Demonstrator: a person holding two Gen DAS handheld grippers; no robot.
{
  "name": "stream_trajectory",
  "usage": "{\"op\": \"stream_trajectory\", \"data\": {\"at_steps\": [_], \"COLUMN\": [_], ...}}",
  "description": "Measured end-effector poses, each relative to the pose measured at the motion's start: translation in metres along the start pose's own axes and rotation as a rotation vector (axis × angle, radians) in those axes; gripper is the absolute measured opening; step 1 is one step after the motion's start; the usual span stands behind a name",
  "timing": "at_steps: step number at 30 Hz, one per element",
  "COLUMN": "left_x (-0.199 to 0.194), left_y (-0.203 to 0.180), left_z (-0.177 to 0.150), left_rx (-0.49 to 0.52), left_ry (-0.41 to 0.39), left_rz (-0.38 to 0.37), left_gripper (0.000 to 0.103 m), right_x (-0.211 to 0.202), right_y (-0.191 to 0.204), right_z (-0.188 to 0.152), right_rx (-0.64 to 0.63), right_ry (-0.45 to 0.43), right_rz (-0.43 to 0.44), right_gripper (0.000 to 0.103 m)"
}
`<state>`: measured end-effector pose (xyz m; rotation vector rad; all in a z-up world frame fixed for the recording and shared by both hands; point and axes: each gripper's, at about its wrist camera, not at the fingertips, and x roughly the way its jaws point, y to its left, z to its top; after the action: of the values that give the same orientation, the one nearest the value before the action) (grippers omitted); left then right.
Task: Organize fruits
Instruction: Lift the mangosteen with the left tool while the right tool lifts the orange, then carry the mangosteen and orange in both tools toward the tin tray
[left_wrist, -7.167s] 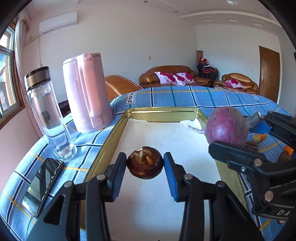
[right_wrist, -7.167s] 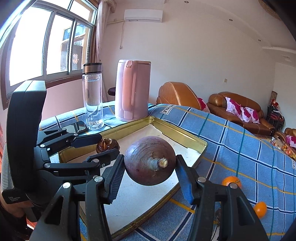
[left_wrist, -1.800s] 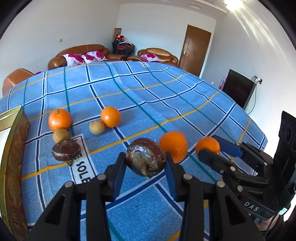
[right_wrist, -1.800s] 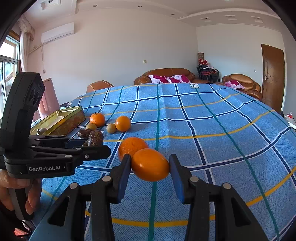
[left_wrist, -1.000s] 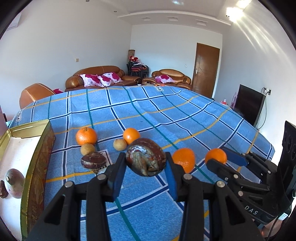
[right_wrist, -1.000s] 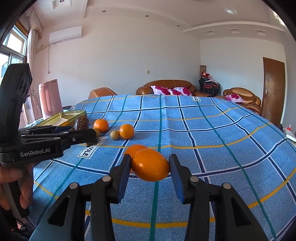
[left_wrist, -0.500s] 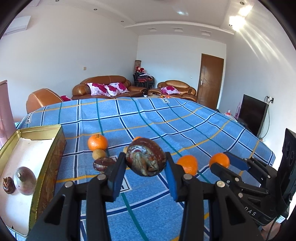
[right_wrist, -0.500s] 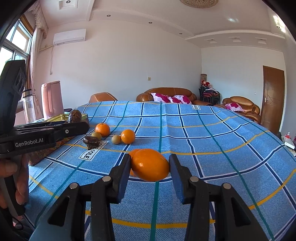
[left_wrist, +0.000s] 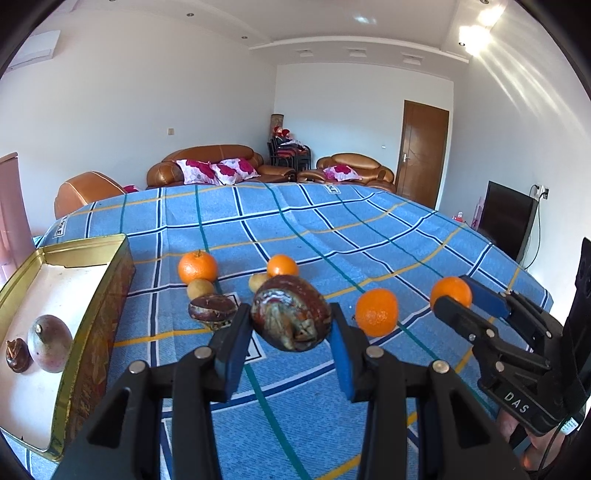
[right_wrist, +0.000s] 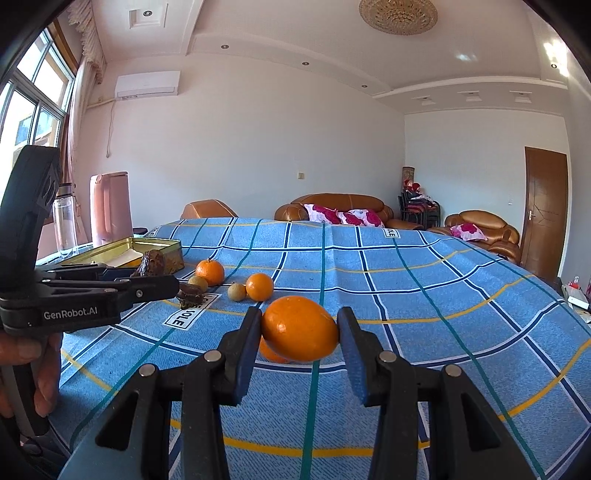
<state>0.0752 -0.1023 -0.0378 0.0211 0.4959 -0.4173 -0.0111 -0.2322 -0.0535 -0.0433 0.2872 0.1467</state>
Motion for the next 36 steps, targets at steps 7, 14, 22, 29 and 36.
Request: {"op": "stream_trajectory", "data": {"at_steps": [7,14,22,29,36], "left_x": [-0.009,-0.016,-0.028,-0.041,-0.048], "left_y": [0.0,0.001,-0.001,-0.002,-0.004], "left_z": [-0.001,0.0,0.001,0.004,0.006], "left_rx": [0.013,0.029,0.05,0.073,0.092], "left_ry": [-0.023,-0.057,-0.108,-0.161,-0.195], "left_rz": [0.022,0.055,0.086,0.111,0.131], "left_gripper": [0.042,0.042,0.042,0.042,0.042], "right_x": [-0.002,-0.007,-0.016,-0.023,-0.026], "right_y": [0.004,0.007,0.014,0.021,0.022], "right_z": [0.001,0.003,0.012,0.017,0.02], "right_rx": [-0.026,-0.03,-0.05,-0.066,-0.069], "right_ry": [-0.011,-0.038,-0.073,-0.103,-0.123], "right_rz": [-0.019,-0.024,-0.014,-0.001,0.005], "right_gripper": [0.044,0.044,0.044,0.044,0.044]}}
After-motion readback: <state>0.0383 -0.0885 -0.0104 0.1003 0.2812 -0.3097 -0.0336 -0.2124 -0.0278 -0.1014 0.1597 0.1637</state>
